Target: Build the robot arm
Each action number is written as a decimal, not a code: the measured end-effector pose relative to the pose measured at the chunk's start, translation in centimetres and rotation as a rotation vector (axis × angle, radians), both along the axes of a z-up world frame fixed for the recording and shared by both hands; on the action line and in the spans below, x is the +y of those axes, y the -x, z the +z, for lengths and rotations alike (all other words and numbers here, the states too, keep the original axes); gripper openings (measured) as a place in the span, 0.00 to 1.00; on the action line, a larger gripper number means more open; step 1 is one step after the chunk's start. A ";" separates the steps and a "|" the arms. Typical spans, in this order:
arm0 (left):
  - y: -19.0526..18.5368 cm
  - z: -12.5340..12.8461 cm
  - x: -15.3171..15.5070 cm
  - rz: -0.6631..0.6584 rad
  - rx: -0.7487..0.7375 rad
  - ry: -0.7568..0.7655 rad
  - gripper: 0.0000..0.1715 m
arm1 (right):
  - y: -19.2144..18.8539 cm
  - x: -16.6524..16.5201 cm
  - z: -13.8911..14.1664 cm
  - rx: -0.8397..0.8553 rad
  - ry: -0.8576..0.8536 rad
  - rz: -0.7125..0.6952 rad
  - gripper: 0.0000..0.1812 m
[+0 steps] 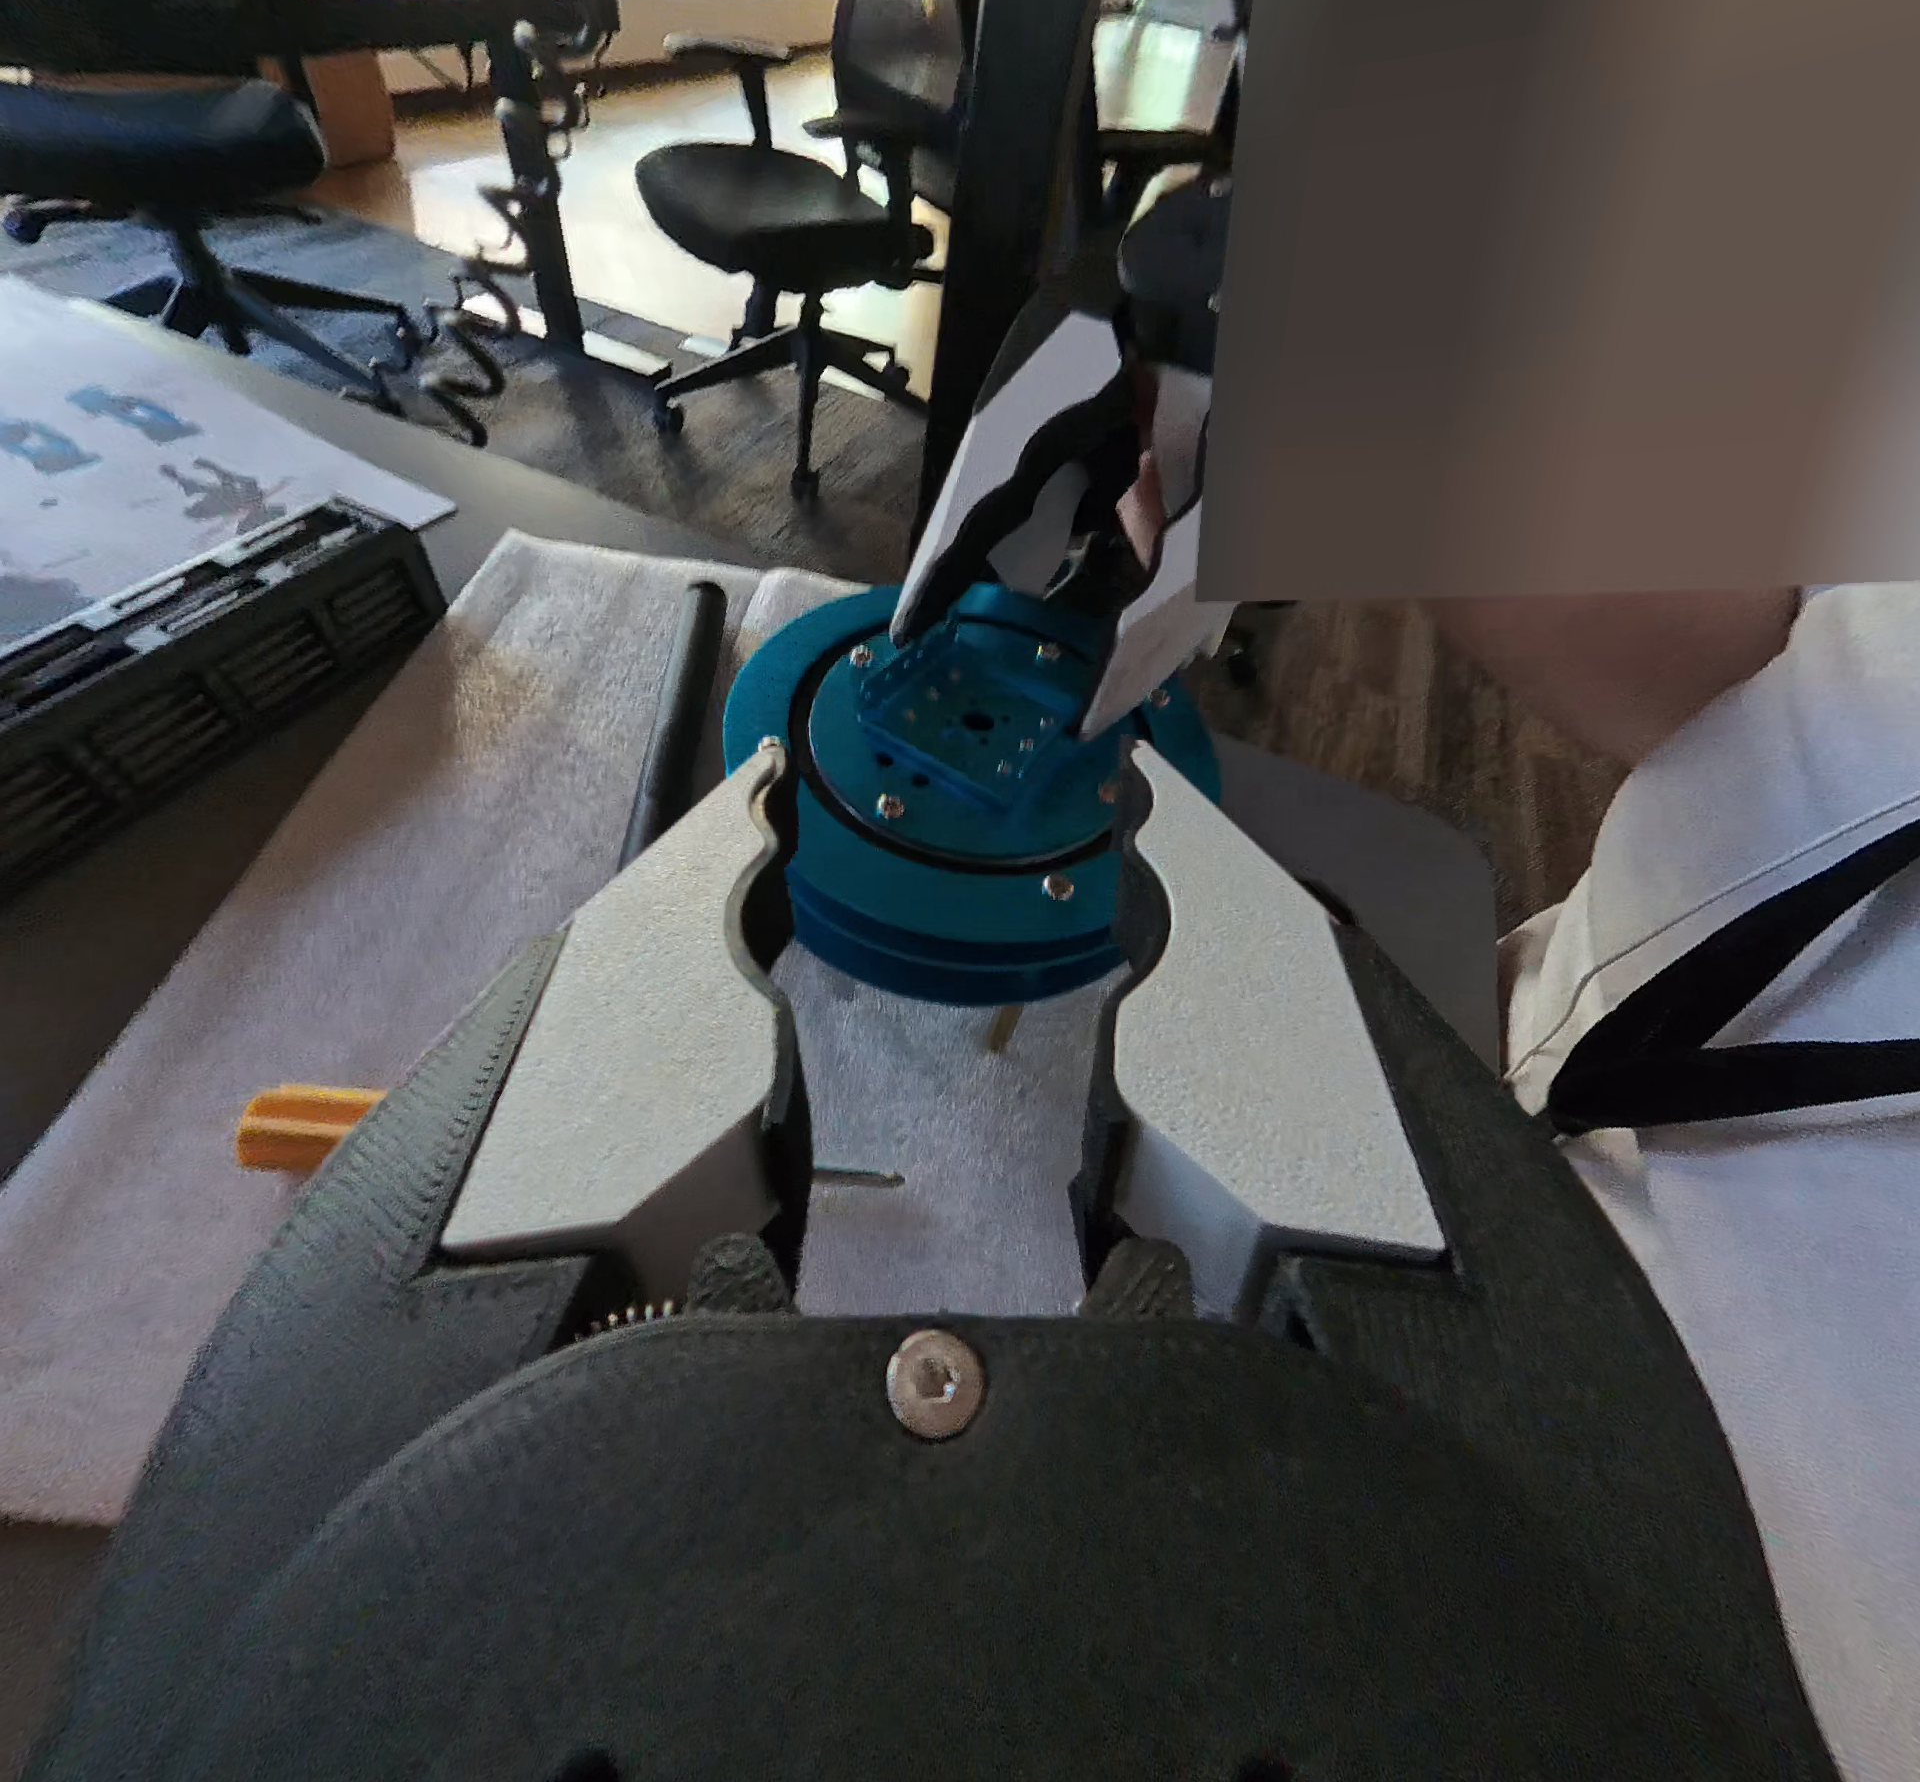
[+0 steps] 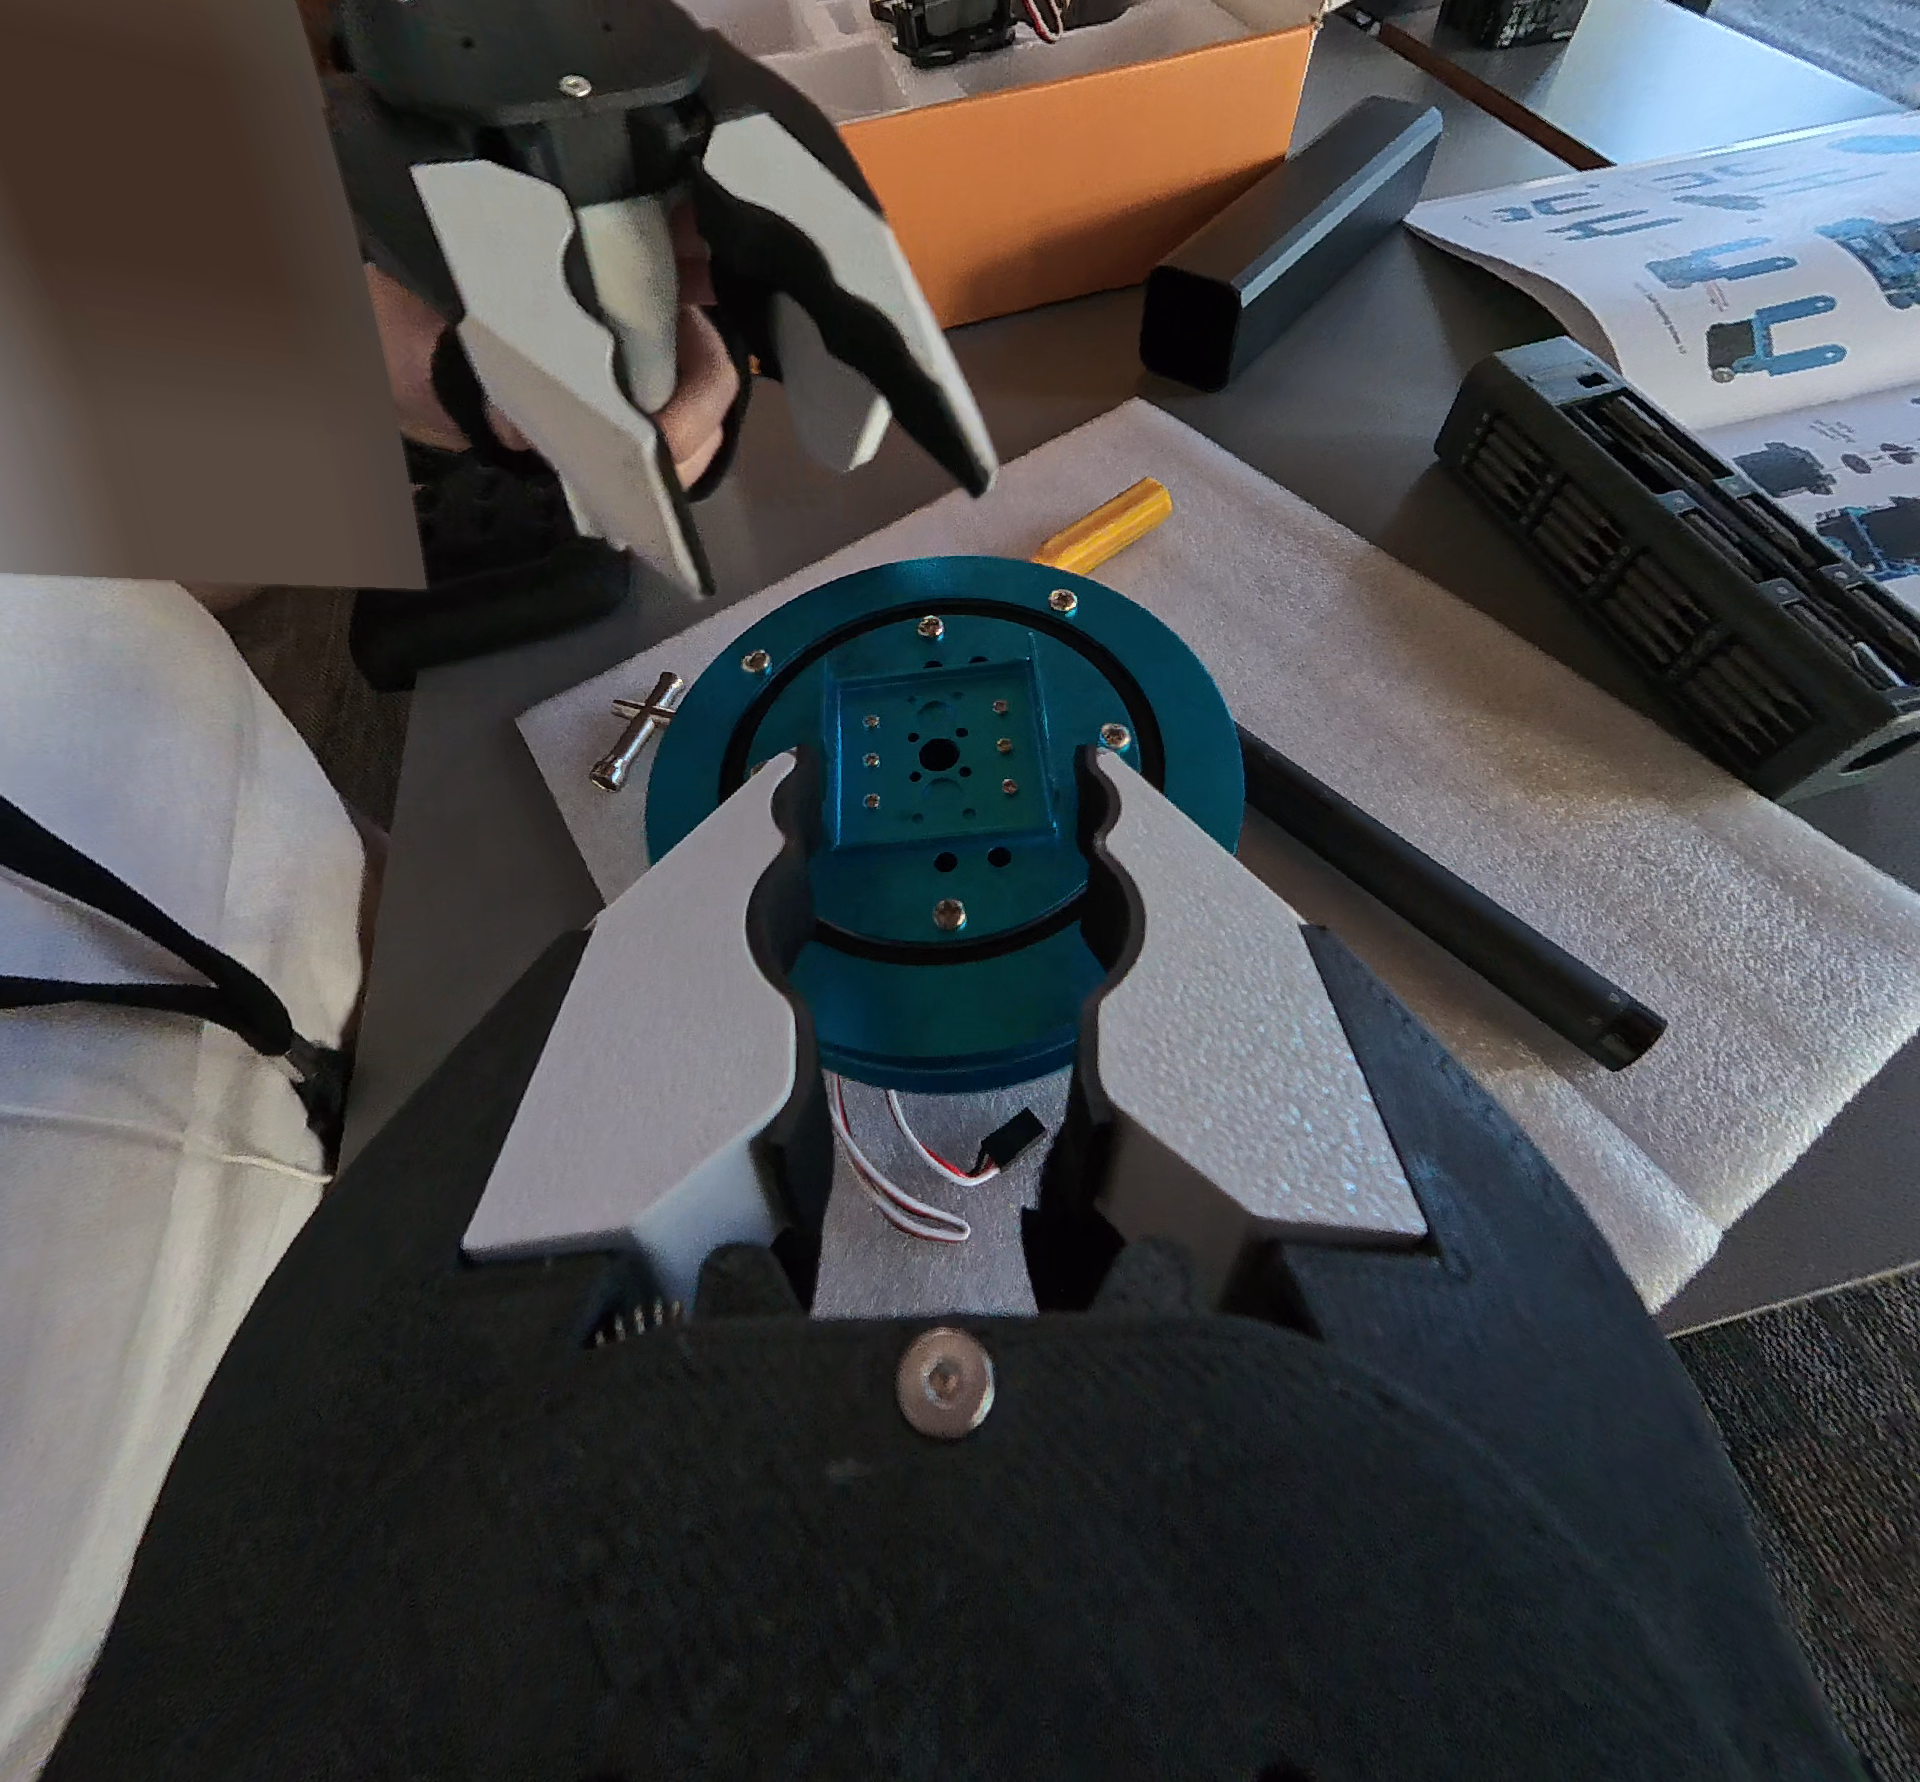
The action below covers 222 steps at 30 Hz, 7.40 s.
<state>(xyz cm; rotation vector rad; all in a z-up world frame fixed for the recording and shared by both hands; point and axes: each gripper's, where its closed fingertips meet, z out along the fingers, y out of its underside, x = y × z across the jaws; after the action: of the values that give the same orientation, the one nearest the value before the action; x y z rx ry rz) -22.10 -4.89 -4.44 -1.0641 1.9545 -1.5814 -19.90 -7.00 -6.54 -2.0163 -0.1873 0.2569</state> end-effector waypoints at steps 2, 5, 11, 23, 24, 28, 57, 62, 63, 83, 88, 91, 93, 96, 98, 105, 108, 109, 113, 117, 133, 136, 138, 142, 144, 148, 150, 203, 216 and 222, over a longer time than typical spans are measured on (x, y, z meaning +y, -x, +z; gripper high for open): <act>-0.5 0.4 -0.1 -0.043 -0.016 -0.009 0.34 | 0.2 -0.2 0.1 0.004 -0.015 0.019 0.27; -1.1 -0.2 -0.8 -0.126 0.004 -0.087 0.37 | 0.0 -0.2 0.1 0.010 -0.014 0.016 0.26; -2.0 -2.3 -2.0 -0.218 0.045 -0.243 0.33 | 0.2 -0.3 0.0 -0.004 -0.011 0.046 0.25; -2.1 -2.7 -2.6 -0.277 0.068 -0.248 0.28 | 0.1 -0.4 -0.7 -0.083 0.009 0.109 0.25; -2.1 -2.7 -2.7 -0.261 0.063 -0.241 0.28 | 0.1 -0.4 -0.7 -0.083 0.004 0.123 0.25; -2.0 -2.8 -2.6 -0.218 0.058 -0.216 0.28 | 0.2 -0.3 -0.7 -0.100 0.008 0.178 0.25; 0.2 -2.8 -0.6 -0.068 -0.021 -0.219 0.52 | 0.5 0.3 -0.7 -0.077 0.049 0.217 0.26; 0.3 -2.8 -1.0 -0.086 -0.006 -0.198 0.45 | 0.6 0.7 -0.4 -0.060 0.052 0.184 0.26; 0.3 -2.8 -1.1 -0.091 -0.007 -0.192 0.44 | 0.5 0.8 -0.5 -0.065 0.059 0.172 0.26; -0.7 -3.0 -1.6 -0.081 -0.050 -0.125 0.39 | 0.7 0.5 -0.7 -0.147 0.096 0.353 0.24; -0.7 -2.9 -1.6 -0.080 -0.051 -0.117 0.39 | 0.7 0.6 -0.6 -0.114 0.098 0.348 0.24; -0.6 -2.8 -1.6 -0.088 -0.053 -0.101 0.40 | 0.7 0.7 -0.4 -0.049 0.072 0.299 0.24; -0.5 -2.7 -1.8 -0.098 -0.055 -0.091 0.42 | 0.6 0.5 -0.3 -0.036 0.029 0.256 0.25; -0.5 -2.5 -1.6 -0.106 -0.047 -0.080 0.41 | 0.3 0.1 0.1 -0.020 -0.027 0.208 0.31; -0.7 -2.3 -1.5 -0.119 -0.032 -0.070 0.39 | 0.3 -0.1 0.2 0.006 -0.043 0.198 0.30; -1.8 -2.6 -1.7 -0.177 -0.003 -0.129 0.35 | 0.3 -0.2 -0.4 -0.027 -0.026 0.186 0.25; -2.1 -2.7 -1.8 -0.193 -0.017 -0.166 0.33 | 0.3 -0.4 -0.4 -0.048 -0.033 0.195 0.25; -2.1 -2.7 -1.8 -0.197 -0.017 -0.171 0.33 | 0.2 -0.4 -0.4 -0.048 -0.033 0.199 0.25; -2.0 -2.7 -1.8 -0.191 -0.034 -0.176 0.33 | 0.3 -0.4 -0.4 -0.050 -0.040 0.235 0.25; -1.8 -2.7 -1.9 -0.197 -0.046 -0.169 0.32 | 0.2 -0.3 -0.5 -0.039 -0.038 0.245 0.25; -1.4 -2.6 -2.3 -0.230 -0.039 -0.127 0.26 | 0.5 -0.6 -0.5 -0.005 -0.053 0.006 0.25; -1.4 -2.6 -2.4 -0.231 -0.040 -0.120 0.26 | 0.5 -0.7 -0.5 -0.018 -0.069 0.032 0.25; -1.4 -2.6 -2.3 -0.230 -0.039 -0.117 0.26 | 0.5 -0.6 -0.5 -0.033 -0.060 0.068 0.25; -1.4 -2.6 -2.3 -0.226 -0.039 -0.111 0.26 | 0.5 -0.7 -0.6 -0.087 -0.027 0.168 0.25; -1.4 -2.6 -2.3 -0.226 -0.043 -0.110 0.26 | 0.5 -0.7 -0.6 -0.093 -0.017 0.206 0.25; -1.4 -2.6 -2.2 -0.226 -0.044 -0.103 0.26 | 0.5 -0.7 -0.6 -0.064 -0.015 0.204 0.25; -1.4 -2.6 -2.2 -0.224 -0.046 -0.096 0.26 | 0.5 -0.7 -0.6 -0.028 -0.024 0.169 0.25; -2.2 -2.6 2.4 -0.065 0.004 -0.043 0.13 | -2.7 -2.9 0.0 -0.034 -0.160 -0.056 0.02; -1.7 0.6 -0.9 -0.201 -0.150 -0.046 0.34 | -0.3 -3.0 0.6 0.007 -0.242 -0.046 0.34; -2.2 -1.2 -3.2 -0.261 -0.093 -0.180 0.34 | 0.3 -4.0 0.4 -0.021 -0.263 -0.073 0.37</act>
<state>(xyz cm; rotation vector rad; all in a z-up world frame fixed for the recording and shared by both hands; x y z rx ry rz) -19.93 -8.05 -5.59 -0.6747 2.1932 -1.5162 -20.25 -10.97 -6.17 -1.7619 -0.1519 0.1560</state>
